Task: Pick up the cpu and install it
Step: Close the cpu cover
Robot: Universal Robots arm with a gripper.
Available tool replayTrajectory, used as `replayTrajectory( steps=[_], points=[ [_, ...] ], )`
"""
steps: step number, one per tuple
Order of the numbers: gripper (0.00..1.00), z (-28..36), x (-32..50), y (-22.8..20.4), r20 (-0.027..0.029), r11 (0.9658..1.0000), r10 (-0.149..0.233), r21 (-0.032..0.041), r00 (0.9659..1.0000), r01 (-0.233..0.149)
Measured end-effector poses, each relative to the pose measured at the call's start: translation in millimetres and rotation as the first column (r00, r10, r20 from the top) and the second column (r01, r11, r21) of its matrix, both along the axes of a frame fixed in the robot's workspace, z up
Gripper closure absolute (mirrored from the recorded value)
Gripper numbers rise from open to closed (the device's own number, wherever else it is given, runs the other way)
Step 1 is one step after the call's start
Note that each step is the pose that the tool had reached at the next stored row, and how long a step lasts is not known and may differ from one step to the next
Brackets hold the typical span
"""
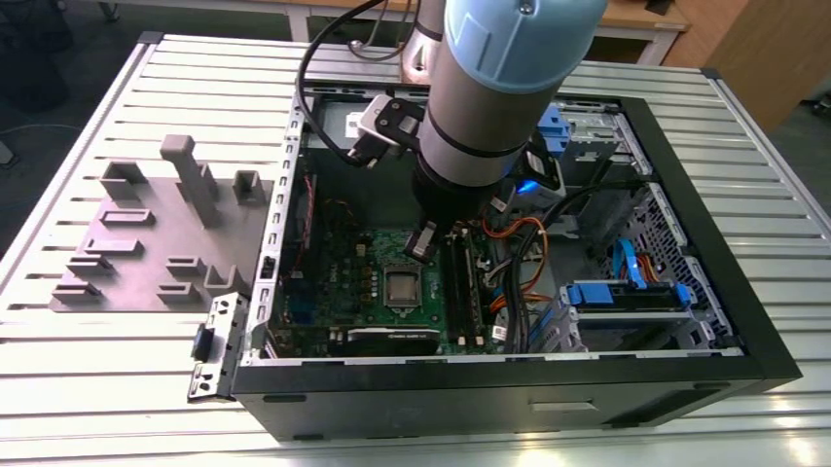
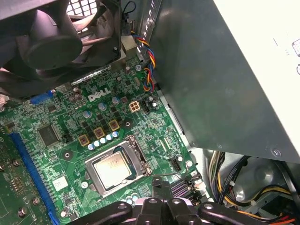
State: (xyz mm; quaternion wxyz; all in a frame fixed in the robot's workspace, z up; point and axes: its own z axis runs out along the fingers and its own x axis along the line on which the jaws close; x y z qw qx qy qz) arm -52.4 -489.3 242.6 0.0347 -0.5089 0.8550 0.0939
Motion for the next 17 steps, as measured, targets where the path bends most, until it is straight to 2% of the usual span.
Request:
replayTrajectory(
  steps=[7,9,10,11,13,14,17],
  points=[
    [0.89,0.0,-0.6,-0.2,0.0000,1.0000,0.000,-0.0004,1.0000,0.000],
    [0.89,0.0,-3.0,-0.6,0.0001,1.0000,0.000,-0.0034,1.0000,0.000],
    [0.89,0.0,-3.6,-0.6,0.0000,1.0000,0.000,-0.0082,1.0000,0.000],
    [0.89,0.0,-3.9,-0.7,0.0000,0.9998,0.000,-0.0174,1.0000,0.000],
    [0.89,0.0,-4.0,-0.8,0.0000,0.9986,0.000,-0.0521,1.0000,0.000],
    [0.89,0.0,-4.0,-0.7,0.0000,0.9979,0.000,-0.0651,1.0000,0.000],
    [0.89,0.0,-4.4,-0.9,0.0000,0.9978,0.000,-0.0664,1.0000,0.000]
  ],
)
